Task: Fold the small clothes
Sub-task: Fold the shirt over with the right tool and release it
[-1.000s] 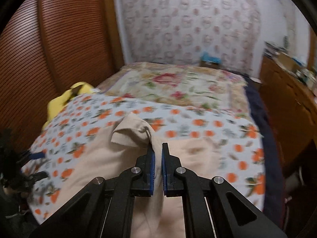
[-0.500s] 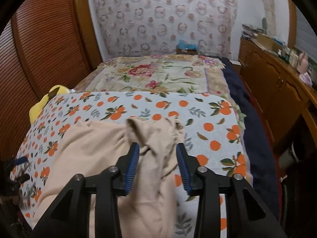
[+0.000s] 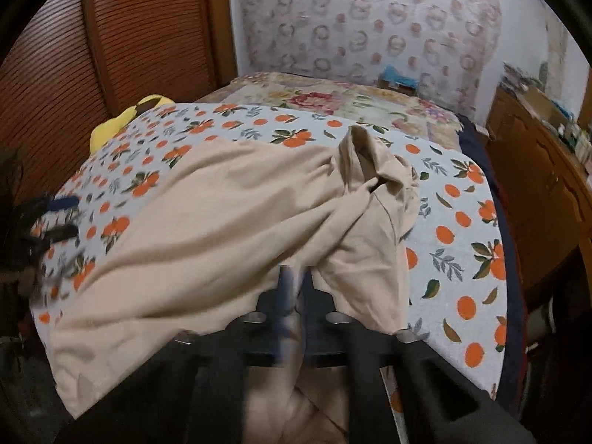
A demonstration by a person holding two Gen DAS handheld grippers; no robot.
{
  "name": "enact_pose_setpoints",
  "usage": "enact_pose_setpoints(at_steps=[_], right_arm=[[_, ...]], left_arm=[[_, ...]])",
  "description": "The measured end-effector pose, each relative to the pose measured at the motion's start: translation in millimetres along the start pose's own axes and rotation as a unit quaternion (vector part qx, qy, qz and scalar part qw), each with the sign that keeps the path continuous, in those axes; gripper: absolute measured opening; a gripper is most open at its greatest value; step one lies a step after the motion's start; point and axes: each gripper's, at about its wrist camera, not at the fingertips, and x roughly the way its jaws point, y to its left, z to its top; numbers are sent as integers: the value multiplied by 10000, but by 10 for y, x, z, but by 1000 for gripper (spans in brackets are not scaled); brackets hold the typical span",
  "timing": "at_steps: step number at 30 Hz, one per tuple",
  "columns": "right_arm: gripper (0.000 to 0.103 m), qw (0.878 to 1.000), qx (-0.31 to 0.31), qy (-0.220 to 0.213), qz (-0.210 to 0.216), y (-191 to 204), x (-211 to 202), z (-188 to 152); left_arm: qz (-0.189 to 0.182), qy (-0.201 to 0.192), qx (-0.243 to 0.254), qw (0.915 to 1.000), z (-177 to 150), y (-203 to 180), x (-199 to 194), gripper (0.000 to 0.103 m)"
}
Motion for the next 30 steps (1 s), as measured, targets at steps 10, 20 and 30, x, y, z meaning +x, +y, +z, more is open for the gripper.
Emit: enact_pose_setpoints(at_steps=[10,20,30], right_arm=[[10,9950,664,-359,-655,-389,-596,-383],[54,9975,377,-582,150,190,-816,-552],[4,9971,-69,26,760,430,-382,-482]], left_arm=[[61,-31,48,10000,20,-6,-3,79],[-35,-268,192,9995,84,-215,-146,79],[-228,-335,260,9988,109,-348,-194,79]])
